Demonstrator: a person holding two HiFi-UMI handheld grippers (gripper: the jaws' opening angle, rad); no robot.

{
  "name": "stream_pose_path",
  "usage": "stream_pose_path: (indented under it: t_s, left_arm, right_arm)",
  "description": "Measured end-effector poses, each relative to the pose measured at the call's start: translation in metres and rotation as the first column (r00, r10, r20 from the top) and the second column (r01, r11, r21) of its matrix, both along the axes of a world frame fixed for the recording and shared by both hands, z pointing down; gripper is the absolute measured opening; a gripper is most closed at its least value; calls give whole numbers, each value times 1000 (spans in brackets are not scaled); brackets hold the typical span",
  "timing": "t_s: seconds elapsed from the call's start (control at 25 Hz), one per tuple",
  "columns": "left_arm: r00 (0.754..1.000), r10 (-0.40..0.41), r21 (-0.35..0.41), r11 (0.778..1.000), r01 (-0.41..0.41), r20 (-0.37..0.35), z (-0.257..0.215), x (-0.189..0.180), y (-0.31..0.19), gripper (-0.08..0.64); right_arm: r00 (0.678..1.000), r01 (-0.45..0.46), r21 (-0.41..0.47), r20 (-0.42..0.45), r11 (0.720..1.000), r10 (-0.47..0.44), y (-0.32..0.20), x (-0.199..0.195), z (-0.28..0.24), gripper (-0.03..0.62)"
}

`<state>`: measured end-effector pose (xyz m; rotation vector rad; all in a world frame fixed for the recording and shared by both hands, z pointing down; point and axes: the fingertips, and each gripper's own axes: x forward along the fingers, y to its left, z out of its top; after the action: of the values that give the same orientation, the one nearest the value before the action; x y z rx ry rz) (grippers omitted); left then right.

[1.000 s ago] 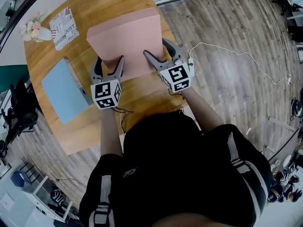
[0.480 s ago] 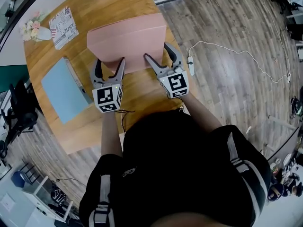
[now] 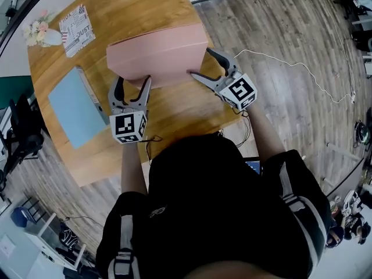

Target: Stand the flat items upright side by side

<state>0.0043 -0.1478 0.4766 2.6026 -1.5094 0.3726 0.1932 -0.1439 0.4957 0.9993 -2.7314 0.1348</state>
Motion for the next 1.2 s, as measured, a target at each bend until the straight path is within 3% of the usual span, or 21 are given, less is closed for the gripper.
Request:
stream_pose_path:
  t_s: [0.12, 0.32, 0.44, 0.52, 0.76, 0.96, 1.2]
  left_arm:
    - [1000, 5, -6, 1000, -5, 6, -1, -1, 0, 356]
    - [1000, 1, -28, 1000, 0, 29, 1, 0, 1, 357]
    - [999, -6, -33, 999, 8, 46, 3, 0, 0, 357]
    - [999, -17, -32, 999, 19, 51, 3, -1, -2, 357]
    - [998, 3, -35, 999, -1, 65, 5, 1, -5, 358]
    - [987, 121, -23, 993, -119, 107, 7, 8, -10, 362]
    - [954, 272, -1, 962, -274, 126, 10, 17, -13, 371]
  right_arm:
    - [988, 121, 15, -98, 993, -119, -18, 1, -6, 413]
    - [947, 310, -35, -82, 950, -312, -34, -18, -11, 451]
    - [933, 347, -41, -86, 937, -349, -33, -24, -11, 416]
    - [939, 333, -34, -75, 942, -335, -30, -25, -12, 360]
    - [971, 231, 1, -60, 973, -230, -13, -22, -15, 354]
    - [994, 91, 51, -70, 995, -88, 8, -19, -17, 346]
    - [992, -86, 81, -80, 993, 93, 30, -15, -18, 342]
